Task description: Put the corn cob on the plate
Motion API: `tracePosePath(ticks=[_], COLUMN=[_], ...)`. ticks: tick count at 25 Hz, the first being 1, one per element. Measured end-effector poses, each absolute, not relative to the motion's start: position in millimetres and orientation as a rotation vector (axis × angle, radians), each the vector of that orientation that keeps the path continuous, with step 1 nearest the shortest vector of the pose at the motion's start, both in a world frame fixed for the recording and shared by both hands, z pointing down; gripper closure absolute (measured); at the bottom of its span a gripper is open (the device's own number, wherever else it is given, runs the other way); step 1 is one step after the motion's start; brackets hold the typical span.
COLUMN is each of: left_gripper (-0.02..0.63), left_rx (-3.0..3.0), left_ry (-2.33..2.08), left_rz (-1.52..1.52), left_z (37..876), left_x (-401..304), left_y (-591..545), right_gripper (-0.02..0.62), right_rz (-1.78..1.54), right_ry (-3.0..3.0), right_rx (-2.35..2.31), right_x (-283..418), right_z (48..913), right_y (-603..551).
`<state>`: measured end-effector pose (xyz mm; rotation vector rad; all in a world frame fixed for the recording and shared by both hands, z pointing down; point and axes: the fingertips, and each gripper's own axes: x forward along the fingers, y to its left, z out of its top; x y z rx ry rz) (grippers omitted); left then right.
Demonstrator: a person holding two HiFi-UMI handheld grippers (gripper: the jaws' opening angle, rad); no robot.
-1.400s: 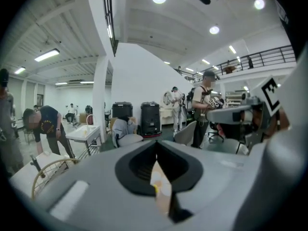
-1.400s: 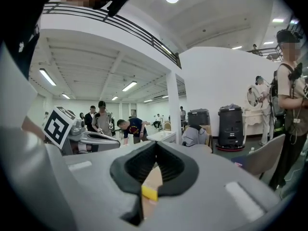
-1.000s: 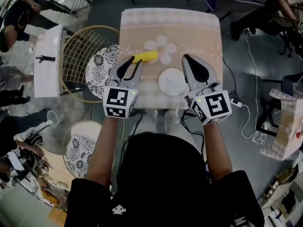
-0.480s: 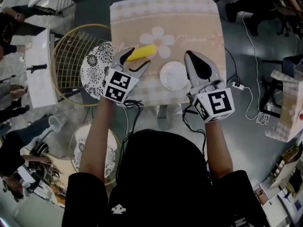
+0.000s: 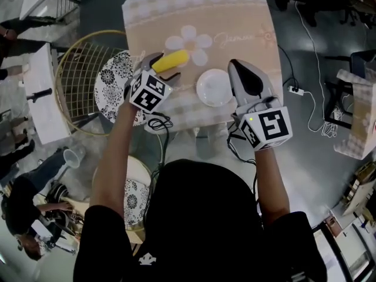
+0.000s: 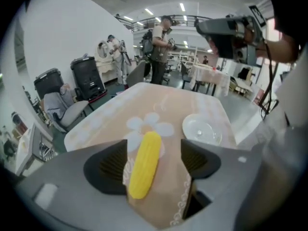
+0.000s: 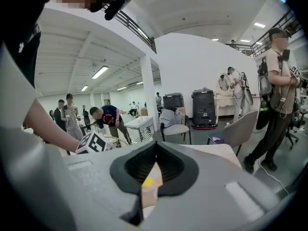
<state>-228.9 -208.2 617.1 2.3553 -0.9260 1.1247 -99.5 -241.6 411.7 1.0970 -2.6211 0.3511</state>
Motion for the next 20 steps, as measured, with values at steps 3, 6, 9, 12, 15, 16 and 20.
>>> tracePosePath(ticks=[3,6,9,12,15,16,20], left_gripper=[0.267,0.268,0.276,0.276,0.276,0.283,0.325], left_rx=[2.357,2.326,2.301,2.283,2.262,2.255,2.234], left_ry=[-0.812,-0.730,-0.680,-0.660,-0.650,-0.648,-0.638], left_rz=[1.264,1.356,1.417,1.446,1.463,1.470,1.496], left_z=[641,663,683,697,708,711,721], left_x=[-225,-226,-229,-232,-234,-234,-237], left_y=[-211,-213,-214,-216,-219,-219,-220], right_gripper=[0.594,0.594,0.593,0.594,0.593,0.594,0.594], right_rz=[0.365,0.378,0.384,0.391,0.402,0.404,0.414], right_ry=[-2.603,-2.581,-2.564,-2.548,-2.533,-2.527,-2.514], right_rx=[1.114,1.129,1.138,1.146,1.156,1.159,1.172], right_x=[-95,-90,-86,-82,-78,-77,-74], right_z=[417,424,430,435,440,441,445], right_y=[-240,-239,-238,-237,-236,-236,-234])
